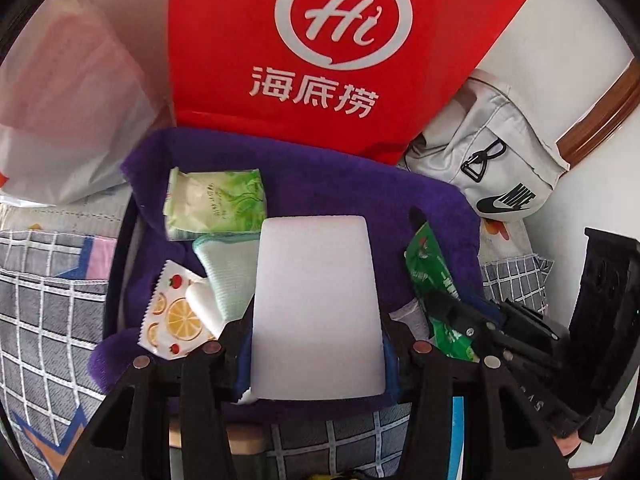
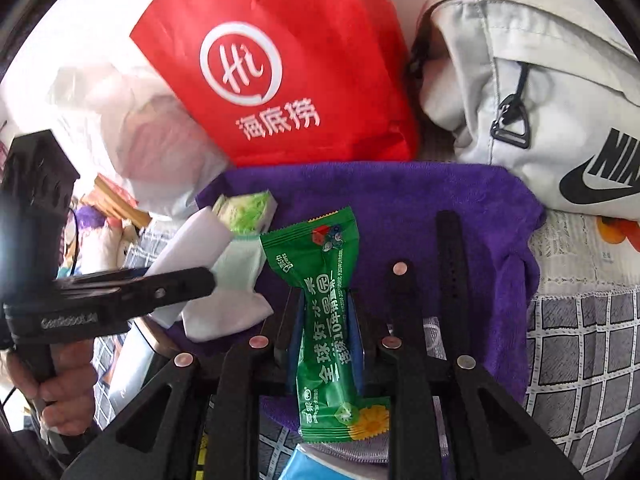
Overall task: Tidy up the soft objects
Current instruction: 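Open both tools to release the foam block and green packet onto the towel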
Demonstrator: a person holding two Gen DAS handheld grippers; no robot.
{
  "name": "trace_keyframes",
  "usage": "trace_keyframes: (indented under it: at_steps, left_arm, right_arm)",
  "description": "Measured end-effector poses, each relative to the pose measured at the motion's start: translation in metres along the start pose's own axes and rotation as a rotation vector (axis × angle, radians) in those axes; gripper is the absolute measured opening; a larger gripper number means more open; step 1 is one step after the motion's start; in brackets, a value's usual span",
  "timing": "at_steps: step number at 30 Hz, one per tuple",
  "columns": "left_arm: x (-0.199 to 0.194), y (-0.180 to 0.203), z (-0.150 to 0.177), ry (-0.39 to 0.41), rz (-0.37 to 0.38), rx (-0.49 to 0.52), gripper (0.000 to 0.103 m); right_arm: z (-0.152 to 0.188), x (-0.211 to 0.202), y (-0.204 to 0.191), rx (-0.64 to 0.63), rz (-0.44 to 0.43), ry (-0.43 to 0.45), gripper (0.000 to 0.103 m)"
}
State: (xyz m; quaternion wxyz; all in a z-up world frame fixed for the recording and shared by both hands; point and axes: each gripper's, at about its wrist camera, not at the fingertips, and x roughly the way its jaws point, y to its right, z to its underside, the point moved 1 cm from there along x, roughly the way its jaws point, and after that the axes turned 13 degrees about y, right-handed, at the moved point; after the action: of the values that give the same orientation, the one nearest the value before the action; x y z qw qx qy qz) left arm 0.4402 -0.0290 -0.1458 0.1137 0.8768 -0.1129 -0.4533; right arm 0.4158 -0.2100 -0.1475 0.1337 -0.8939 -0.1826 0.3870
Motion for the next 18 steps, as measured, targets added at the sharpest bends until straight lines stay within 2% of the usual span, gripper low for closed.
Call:
trace_keyframes:
  at_steps: [9, 14, 18]
  left_arm:
    - [0.026, -0.001, 0.003, -0.056, 0.004, -0.004, 0.048]
    - [0.034, 0.003, 0.004, -0.082, -0.003, 0.001, 0.063]
    - [0.033, 0.003, 0.004, -0.071, -0.012, -0.002, 0.065]
  right_arm:
    - [0.006, 0.015, 0.004, -0.004, 0.014, -0.047, 0.029]
    - [0.007, 0.022, 0.003, 0.005, 0.01, -0.064, 0.033]
    - [0.005, 0.022, 0.001, 0.003, 0.001, -0.055, 0.059]
